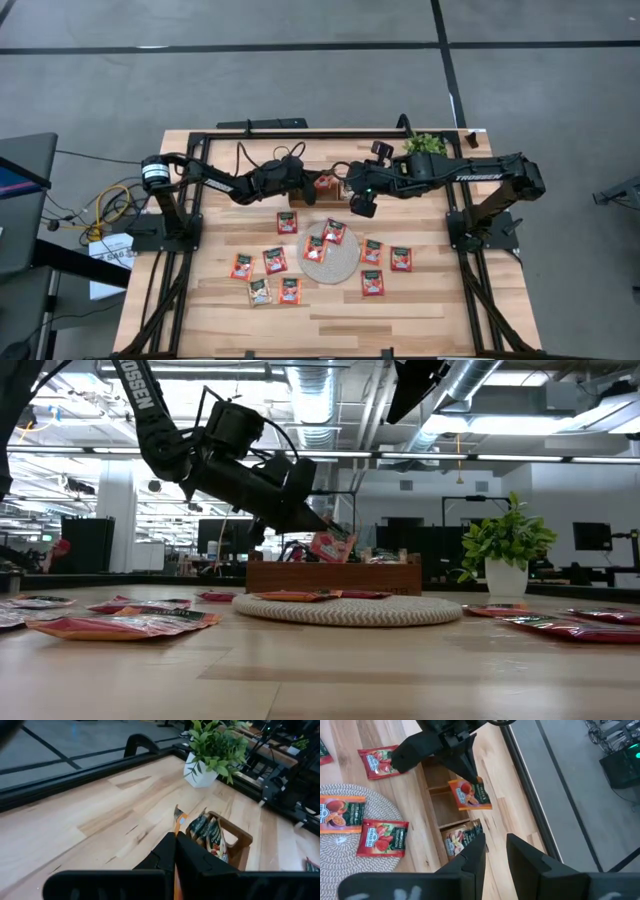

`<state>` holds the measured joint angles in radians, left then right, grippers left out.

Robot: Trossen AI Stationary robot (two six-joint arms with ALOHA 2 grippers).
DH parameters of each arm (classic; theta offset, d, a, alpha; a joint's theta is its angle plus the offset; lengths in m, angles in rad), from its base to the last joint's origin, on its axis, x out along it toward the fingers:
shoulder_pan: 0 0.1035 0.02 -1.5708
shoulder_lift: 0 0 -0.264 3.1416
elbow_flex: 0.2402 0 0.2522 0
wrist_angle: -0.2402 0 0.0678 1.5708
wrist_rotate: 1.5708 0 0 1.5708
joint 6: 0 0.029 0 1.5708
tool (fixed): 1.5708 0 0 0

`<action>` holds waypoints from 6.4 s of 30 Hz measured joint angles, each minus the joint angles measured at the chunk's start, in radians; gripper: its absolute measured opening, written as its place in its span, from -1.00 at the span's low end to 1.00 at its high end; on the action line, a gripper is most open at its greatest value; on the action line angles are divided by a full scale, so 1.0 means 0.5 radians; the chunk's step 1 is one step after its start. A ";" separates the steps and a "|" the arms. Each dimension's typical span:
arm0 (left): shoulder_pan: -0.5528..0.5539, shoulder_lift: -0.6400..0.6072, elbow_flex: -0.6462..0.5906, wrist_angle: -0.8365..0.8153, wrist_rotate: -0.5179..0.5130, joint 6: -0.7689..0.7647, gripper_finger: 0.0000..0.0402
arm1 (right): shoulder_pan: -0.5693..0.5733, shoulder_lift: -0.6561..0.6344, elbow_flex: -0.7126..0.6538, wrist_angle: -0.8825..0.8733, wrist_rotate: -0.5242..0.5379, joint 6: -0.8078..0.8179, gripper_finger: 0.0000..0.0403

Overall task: Pick & Place Tea
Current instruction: Put the orange tea bag into the middle section of the wooden organizer

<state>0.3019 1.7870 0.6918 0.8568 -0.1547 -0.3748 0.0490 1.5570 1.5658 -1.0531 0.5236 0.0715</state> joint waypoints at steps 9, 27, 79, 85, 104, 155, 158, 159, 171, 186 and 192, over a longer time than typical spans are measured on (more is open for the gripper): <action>-0.001 0.000 0.000 -0.035 -0.020 -0.011 -1.00 | 0.001 0.001 0.000 0.024 0.000 0.000 -0.65; -0.007 0.117 0.126 -0.054 -0.020 0.018 -1.00 | 0.011 0.001 0.001 0.090 0.000 -0.002 -0.65; -0.001 -0.245 0.127 -0.596 -0.040 0.373 -0.35 | 0.028 0.001 0.002 0.044 -0.103 0.014 -0.65; -0.015 -0.758 0.127 -1.445 -0.075 0.361 -0.35 | 0.085 0.001 0.002 -0.268 -0.407 0.064 -0.65; -0.068 -1.378 0.127 -2.652 -0.065 0.192 -0.35 | 0.270 0.008 -0.660 -0.035 -1.104 0.548 -0.63; -0.068 -1.362 0.127 -2.631 -0.063 0.189 -0.35 | 0.160 0.392 -1.154 0.531 -1.260 0.961 -0.73; -0.068 -1.361 0.127 -2.630 -0.063 0.190 -0.35 | 0.157 0.392 -1.154 0.530 -1.260 0.956 -0.83; -0.068 -1.362 0.127 -2.630 -0.063 0.190 -0.35 | 0.153 0.392 -1.154 0.527 -1.260 0.956 -0.87; -0.068 -1.361 0.127 -2.630 -0.063 0.193 -0.35 | 0.106 0.391 -1.154 0.482 -1.260 0.956 -0.99; -0.068 -1.361 0.127 -2.628 -0.063 0.194 -0.35 | 0.106 0.391 -1.150 0.380 -1.262 0.939 -1.00; -0.068 -1.361 0.127 -2.622 -0.063 0.195 -0.35 | 0.106 0.390 -1.013 0.203 -1.259 0.838 -1.00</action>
<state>0.2680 1.1063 0.7551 -0.4541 -0.1864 -0.2775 0.1020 1.7519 1.0592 -0.9513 -0.1059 0.4904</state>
